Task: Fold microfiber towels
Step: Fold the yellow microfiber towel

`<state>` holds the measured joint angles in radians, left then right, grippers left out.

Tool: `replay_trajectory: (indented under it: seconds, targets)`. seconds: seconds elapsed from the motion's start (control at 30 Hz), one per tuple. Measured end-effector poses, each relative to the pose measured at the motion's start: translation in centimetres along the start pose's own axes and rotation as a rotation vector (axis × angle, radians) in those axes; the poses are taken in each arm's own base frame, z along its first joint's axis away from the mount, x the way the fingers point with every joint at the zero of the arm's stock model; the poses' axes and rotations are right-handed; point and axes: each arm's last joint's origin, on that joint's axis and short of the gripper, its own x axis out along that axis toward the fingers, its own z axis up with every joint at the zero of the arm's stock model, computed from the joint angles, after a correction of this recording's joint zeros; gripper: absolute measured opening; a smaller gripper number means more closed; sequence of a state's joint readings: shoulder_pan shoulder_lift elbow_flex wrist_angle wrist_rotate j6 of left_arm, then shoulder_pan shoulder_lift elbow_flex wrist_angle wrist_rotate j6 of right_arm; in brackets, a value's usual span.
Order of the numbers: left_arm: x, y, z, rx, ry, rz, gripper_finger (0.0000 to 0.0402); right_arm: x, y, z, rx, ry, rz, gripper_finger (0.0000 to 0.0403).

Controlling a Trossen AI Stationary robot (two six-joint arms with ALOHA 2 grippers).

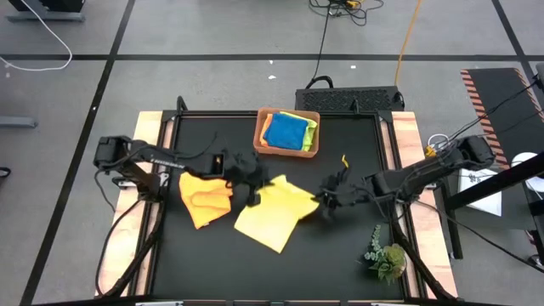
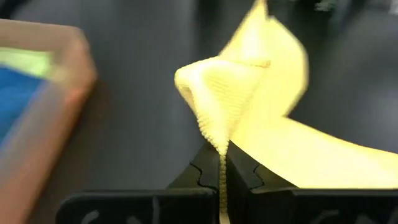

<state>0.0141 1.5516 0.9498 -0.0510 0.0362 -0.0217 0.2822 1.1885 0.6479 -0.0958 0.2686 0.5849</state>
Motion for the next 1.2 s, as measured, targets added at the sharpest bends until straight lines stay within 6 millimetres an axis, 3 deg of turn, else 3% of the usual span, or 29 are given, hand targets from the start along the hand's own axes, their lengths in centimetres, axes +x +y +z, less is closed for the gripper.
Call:
replay_trajectory:
  seconds: [0.2, 0.4, 0.67, 1.0, 1.2]
  targets:
    - [0.1, 3.8, -1.2, -0.025, -0.059, 0.037, 0.0009, 0.5, -2.3, 1.0, -0.014, -0.012, -0.109, 0.0]
    - [0.1, 5.0, -2.2, 0.041, -0.058, 0.04, 0.0007, 0.6, -2.4, 2.3, -0.053, -0.084, -0.024, 0.0]
    - [0.1, 4.5, -3.4, 0.134, -0.039, 0.023, 0.0003, 1.0, -0.6, 2.8, -0.129, -0.17, 0.12, 0.0]
    - [0.5, 3.5, -6.7, 0.268, -0.083, 0.042, 0.0002, 5.4, 0.2, 1.0, -0.153, -0.083, 0.21, 0.0]
    - [0.6, 1.7, -8.9, 0.352, -0.081, 0.027, 0.0001, 6.8, 0.5, 0.5, -0.165, -0.083, 0.271, 0.0]
